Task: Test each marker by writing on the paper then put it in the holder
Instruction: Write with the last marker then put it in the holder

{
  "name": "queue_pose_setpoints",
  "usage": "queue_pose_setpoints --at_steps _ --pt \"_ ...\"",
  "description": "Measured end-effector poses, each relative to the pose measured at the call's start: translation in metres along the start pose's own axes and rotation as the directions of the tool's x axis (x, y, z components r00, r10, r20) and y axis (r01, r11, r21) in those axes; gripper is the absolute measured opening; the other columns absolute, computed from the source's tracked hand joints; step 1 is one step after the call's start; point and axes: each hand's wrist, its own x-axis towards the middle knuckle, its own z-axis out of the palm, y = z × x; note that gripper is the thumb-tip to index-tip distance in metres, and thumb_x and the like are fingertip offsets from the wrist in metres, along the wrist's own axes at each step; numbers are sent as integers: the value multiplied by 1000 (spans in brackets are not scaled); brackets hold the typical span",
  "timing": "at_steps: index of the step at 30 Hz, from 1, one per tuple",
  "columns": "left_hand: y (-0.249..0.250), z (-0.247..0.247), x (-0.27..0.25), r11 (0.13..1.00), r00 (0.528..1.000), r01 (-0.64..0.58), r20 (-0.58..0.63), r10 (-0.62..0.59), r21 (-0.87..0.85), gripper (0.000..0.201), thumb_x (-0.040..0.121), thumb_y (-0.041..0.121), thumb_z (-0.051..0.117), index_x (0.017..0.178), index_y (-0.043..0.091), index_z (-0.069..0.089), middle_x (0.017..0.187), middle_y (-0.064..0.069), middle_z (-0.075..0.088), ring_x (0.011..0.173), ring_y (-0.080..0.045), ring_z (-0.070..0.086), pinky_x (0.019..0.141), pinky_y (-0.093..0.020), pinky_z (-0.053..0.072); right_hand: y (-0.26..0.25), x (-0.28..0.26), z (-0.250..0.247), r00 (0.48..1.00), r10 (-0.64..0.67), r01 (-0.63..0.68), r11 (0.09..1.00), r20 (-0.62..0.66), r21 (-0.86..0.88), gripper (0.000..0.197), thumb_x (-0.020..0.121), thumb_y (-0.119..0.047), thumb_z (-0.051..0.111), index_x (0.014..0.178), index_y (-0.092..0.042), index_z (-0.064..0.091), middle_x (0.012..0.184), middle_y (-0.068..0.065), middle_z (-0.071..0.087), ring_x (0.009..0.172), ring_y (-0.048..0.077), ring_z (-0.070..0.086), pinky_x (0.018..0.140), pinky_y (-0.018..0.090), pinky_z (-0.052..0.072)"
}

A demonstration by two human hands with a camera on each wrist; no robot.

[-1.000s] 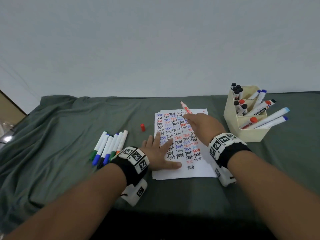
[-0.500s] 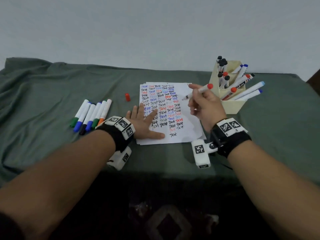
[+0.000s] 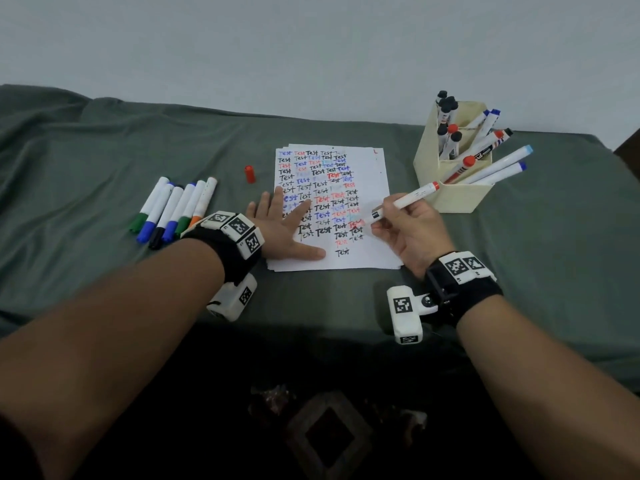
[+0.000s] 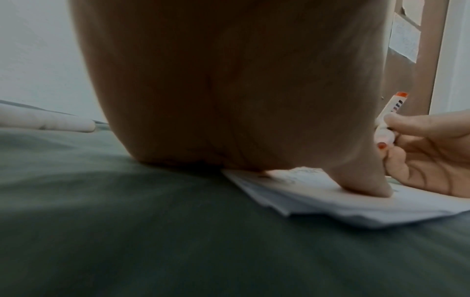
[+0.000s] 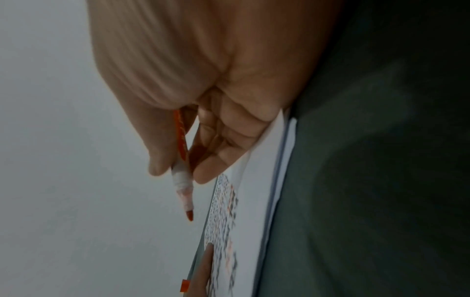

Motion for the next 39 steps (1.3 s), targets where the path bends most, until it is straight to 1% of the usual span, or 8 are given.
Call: queue_pose_setpoints --at_steps 3,6,13,20,23,27,32,39 --pt "1 -1 -1 1000 1000 1 7 -1 -9 123 54 105 33 147 50 -26 158 -8 -38 147 -33 -30 119 -53 -12 5 0 -4 998 -35 37 998 43 -50 25 86 17 67 93 -7 59 75 8 69 71 21 71 70 30 62" --pt "2 0 -1 1000 1000 1 7 -1 -9 123 55 104 34 148 49 -25 158 -9 -38 148 -33 -30 120 -53 -12 6 0 -4 994 -65 77 988 87 -136 28 83 20 68 85 -6 58 70 7 67 68 21 70 67 29 59" --pt "0 -1 1 1000 1000 4 9 -4 -14 124 52 106 32 147 51 -25 158 -8 -38 148 -32 -29 119 -52 -12 8 0 -4 989 -110 141 907 101 -397 27 80 6 80 78 -15 64 71 3 67 74 25 69 70 32 60" --pt "0 -2 3 1000 1000 10 29 -10 -16 129 44 109 29 147 52 -25 158 -7 -38 148 -32 -30 120 -52 -11 8 -2 -1 980 -125 185 849 152 -496 29 81 7 78 76 -16 61 68 -7 66 71 13 66 71 28 57" --pt "0 -3 2 1000 1000 7 26 -7 -16 132 39 110 27 147 52 -24 158 -8 -37 148 -32 -29 120 -52 -11 8 -3 -1 984 -117 170 855 137 -490 29 82 6 78 75 -18 63 66 -7 68 67 11 67 67 24 56" --pt "0 -3 2 1000 1000 2 27 -1 -22 134 36 111 25 146 53 -25 158 -7 -37 148 -32 -29 120 -52 -11 8 -3 -2 982 -132 182 854 135 -487 26 83 1 80 76 -19 65 70 -5 68 74 15 69 74 32 59" --pt "0 -3 2 1000 1000 0 30 1 -27 136 33 112 24 145 54 -26 158 -6 -38 148 -31 -30 119 -52 -11 10 -3 -3 976 -185 216 840 110 -498 26 83 -1 79 78 -19 61 69 -11 65 73 12 65 73 27 56" --pt "1 -5 -1 1000 999 -2 39 3 -23 135 35 111 24 146 52 -26 158 -7 -39 147 -32 -30 120 -52 -12 9 -4 -5 977 -162 212 825 140 -524 27 81 -2 80 74 -22 63 70 -7 65 75 17 66 79 38 58"
